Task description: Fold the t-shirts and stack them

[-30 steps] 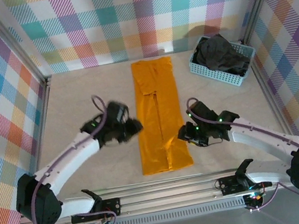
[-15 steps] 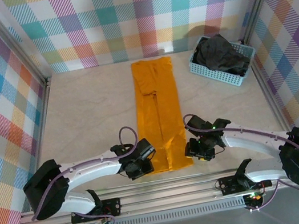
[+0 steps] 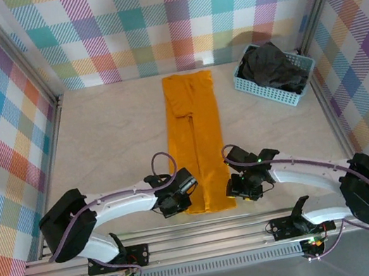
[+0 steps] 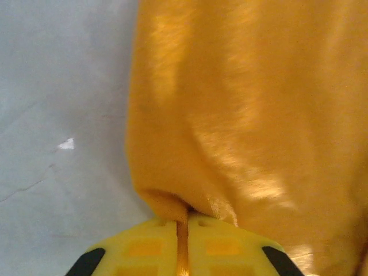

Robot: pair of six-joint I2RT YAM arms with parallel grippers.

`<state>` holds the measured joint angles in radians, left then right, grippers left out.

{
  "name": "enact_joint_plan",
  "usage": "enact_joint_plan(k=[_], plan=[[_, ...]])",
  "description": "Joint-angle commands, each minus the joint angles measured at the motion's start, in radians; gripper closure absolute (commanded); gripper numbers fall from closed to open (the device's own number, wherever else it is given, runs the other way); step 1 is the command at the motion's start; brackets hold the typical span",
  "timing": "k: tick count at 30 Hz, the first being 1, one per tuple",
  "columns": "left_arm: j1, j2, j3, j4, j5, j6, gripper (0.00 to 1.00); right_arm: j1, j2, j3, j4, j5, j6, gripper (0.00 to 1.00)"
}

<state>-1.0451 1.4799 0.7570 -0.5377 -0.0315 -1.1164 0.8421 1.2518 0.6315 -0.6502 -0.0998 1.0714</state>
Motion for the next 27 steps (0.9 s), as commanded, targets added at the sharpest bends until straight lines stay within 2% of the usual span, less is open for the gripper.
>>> enact_joint_plan(k=[1, 5, 12, 18, 27], plan=[[-0.007, -0.022, 0.013, 0.051, -0.029, -0.012, 0.94, 0.032, 0.036, -0.003, 0.017, 0.031, 0.062, 0.52], [-0.007, -0.033, 0.0, 0.055, -0.031, -0.015, 1.0, 0.049, 0.066, -0.006, 0.071, 0.011, 0.088, 0.53], [-0.007, -0.048, -0.001, 0.048, -0.033, -0.018, 1.0, 0.102, 0.107, -0.003, 0.101, -0.004, 0.155, 0.55], [-0.007, -0.044, -0.008, 0.073, -0.019, -0.025, 1.0, 0.11, 0.109, -0.015, 0.125, 0.009, 0.181, 0.62], [-0.007, -0.111, -0.032, 0.067, -0.031, 0.003, 1.0, 0.11, 0.113, 0.067, 0.134, 0.044, 0.162, 0.76]])
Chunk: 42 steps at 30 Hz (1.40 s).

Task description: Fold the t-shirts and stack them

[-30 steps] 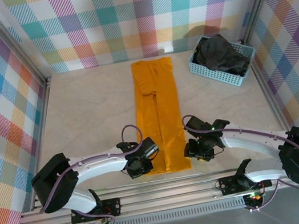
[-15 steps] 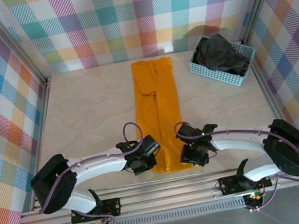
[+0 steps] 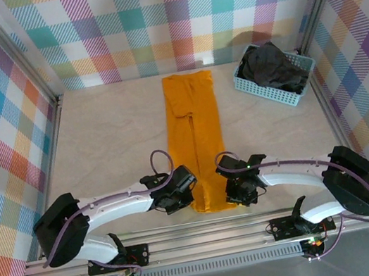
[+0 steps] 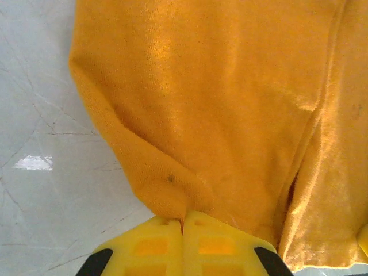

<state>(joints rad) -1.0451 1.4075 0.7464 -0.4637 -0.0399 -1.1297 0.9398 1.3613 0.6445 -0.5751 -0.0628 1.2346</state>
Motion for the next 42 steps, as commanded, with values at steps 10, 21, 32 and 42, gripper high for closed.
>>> enact_joint_plan(k=[10, 21, 32, 42], plan=[[-0.007, -0.137, -0.121, 0.04, -0.008, 0.011, 1.0, 0.016, -0.062, 0.011, 0.027, 0.022, 0.023, 1.0], [-0.084, -0.24, -0.156, 0.025, 0.006, -0.005, 1.0, 0.066, -0.172, -0.008, -0.043, -0.021, 0.019, 1.0], [0.048, -0.358, -0.054, -0.019, -0.047, 0.012, 1.0, -0.057, -0.187, 0.137, -0.102, 0.028, -0.049, 1.0], [0.385, -0.119, 0.154, 0.093, 0.154, 0.16, 1.0, -0.366, 0.038, 0.403, -0.031, -0.103, -0.219, 1.0]])
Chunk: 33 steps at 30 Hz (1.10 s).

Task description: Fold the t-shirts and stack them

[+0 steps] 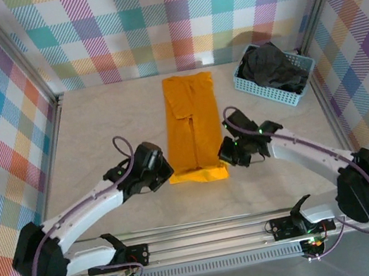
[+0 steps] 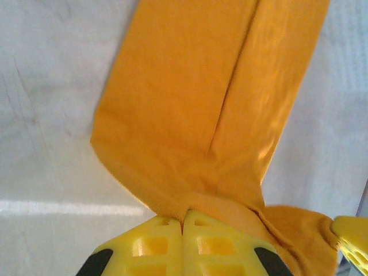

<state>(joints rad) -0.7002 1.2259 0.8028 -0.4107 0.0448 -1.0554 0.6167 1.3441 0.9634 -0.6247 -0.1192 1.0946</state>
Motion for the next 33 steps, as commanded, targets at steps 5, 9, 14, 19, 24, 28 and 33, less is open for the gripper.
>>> enact_joint_plan(k=[5, 9, 14, 19, 24, 28, 33], plan=[[0.109, 0.244, 0.301, -0.013, 0.084, 0.191, 1.0, -0.131, 0.2, 0.245, 0.009, -0.066, -0.127, 1.0], [0.167, 0.358, 0.422, -0.051, 0.088, 0.236, 1.0, -0.19, 0.312, 0.355, 0.007, -0.077, -0.15, 1.0], [0.229, 0.488, 0.526, -0.028, 0.142, 0.255, 1.0, -0.247, 0.441, 0.473, 0.007, -0.099, -0.168, 1.0], [0.27, 0.653, 0.683, -0.034, 0.187, 0.28, 1.0, -0.288, 0.6, 0.616, -0.017, -0.121, -0.187, 1.0], [0.285, 0.777, 0.843, -0.129, 0.157, 0.312, 0.67, -0.32, 0.711, 0.716, -0.025, -0.135, -0.226, 0.72], [0.281, 0.684, 0.781, -0.15, 0.097, 0.303, 0.18, -0.322, 0.666, 0.742, -0.083, -0.076, -0.325, 0.43], [0.249, 0.412, 0.382, -0.004, 0.098, 0.173, 0.22, -0.309, 0.453, 0.507, -0.044, -0.06, -0.339, 0.39]])
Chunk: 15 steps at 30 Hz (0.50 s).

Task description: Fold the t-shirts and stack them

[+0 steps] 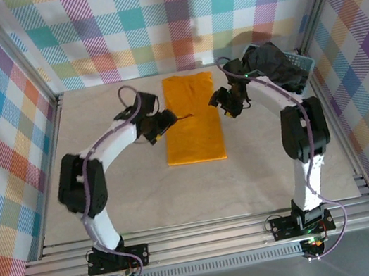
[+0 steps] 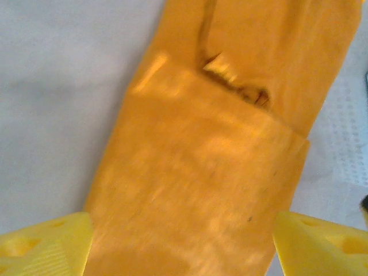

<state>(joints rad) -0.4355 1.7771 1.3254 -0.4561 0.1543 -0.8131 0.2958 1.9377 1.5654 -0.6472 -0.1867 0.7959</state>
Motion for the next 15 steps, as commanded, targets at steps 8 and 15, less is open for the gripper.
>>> enact_joint_plan(k=[8, 15], plan=[[-0.087, -0.245, -0.504, 0.337, 0.08, -0.318, 0.38, 0.129, -0.393, -0.583, 0.209, -0.082, 0.178, 0.47], [-0.104, -0.131, -0.47, 0.328, 0.064, -0.338, 0.44, 0.131, -0.337, -0.672, 0.311, -0.131, 0.227, 0.49]])
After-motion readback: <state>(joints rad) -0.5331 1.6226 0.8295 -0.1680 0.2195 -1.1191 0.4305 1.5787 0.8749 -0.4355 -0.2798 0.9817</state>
